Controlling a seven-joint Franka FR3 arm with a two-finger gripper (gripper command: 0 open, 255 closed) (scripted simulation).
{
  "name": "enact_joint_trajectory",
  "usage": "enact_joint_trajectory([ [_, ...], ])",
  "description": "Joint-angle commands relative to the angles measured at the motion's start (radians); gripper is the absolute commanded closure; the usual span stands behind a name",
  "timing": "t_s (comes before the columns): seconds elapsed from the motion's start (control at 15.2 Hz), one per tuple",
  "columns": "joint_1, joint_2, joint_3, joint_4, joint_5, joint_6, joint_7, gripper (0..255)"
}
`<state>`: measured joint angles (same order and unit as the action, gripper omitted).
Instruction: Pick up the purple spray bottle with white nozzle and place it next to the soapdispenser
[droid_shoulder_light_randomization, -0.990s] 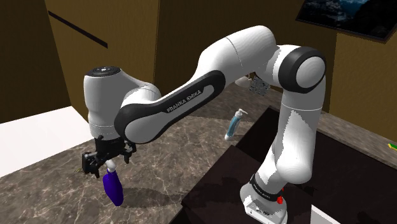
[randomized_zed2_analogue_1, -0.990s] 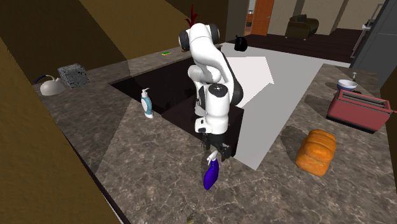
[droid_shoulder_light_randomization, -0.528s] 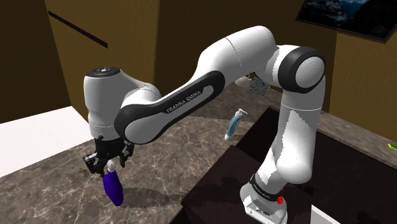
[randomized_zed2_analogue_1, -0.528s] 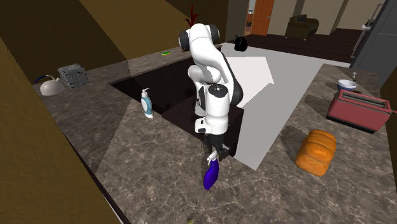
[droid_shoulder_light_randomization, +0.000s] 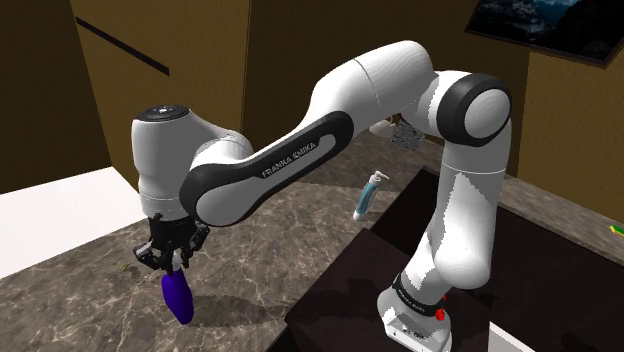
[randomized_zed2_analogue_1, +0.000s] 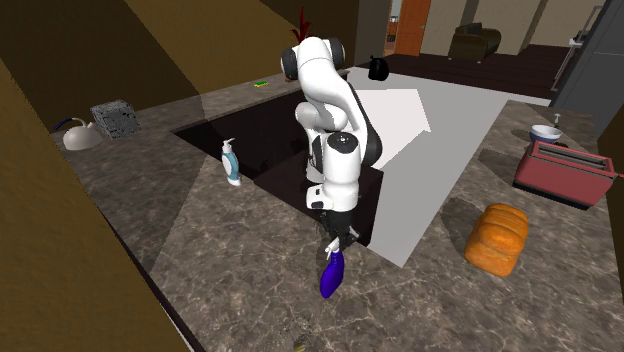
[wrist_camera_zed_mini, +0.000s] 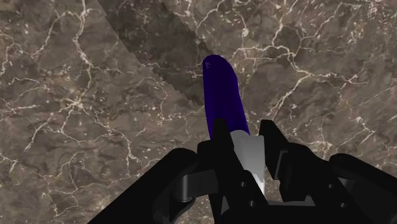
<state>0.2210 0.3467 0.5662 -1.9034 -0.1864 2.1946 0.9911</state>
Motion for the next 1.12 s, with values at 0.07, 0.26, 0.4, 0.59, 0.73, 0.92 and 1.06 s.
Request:
enact_joint_trajectory([
  [0.07, -0.002, -0.007, 0.002, 0.005, 0.005, -0.011, -0.003, 255],
  [0.26, -0.007, -0.028, 0.009, 0.020, 0.020, -0.044, -0.012, 255],
  [0.4, -0.010, -0.041, 0.013, 0.032, 0.029, -0.067, -0.017, 255],
  [0.59, -0.014, -0.059, 0.018, 0.051, 0.042, -0.101, -0.025, 255],
  [0.73, -0.016, -0.070, 0.021, 0.066, 0.050, -0.125, -0.030, 255],
  [0.92, -0.019, -0.085, 0.025, 0.088, 0.061, -0.160, -0.036, 255],
  [1.06, -0.021, -0.095, 0.027, 0.105, 0.067, -0.184, -0.040, 255],
])
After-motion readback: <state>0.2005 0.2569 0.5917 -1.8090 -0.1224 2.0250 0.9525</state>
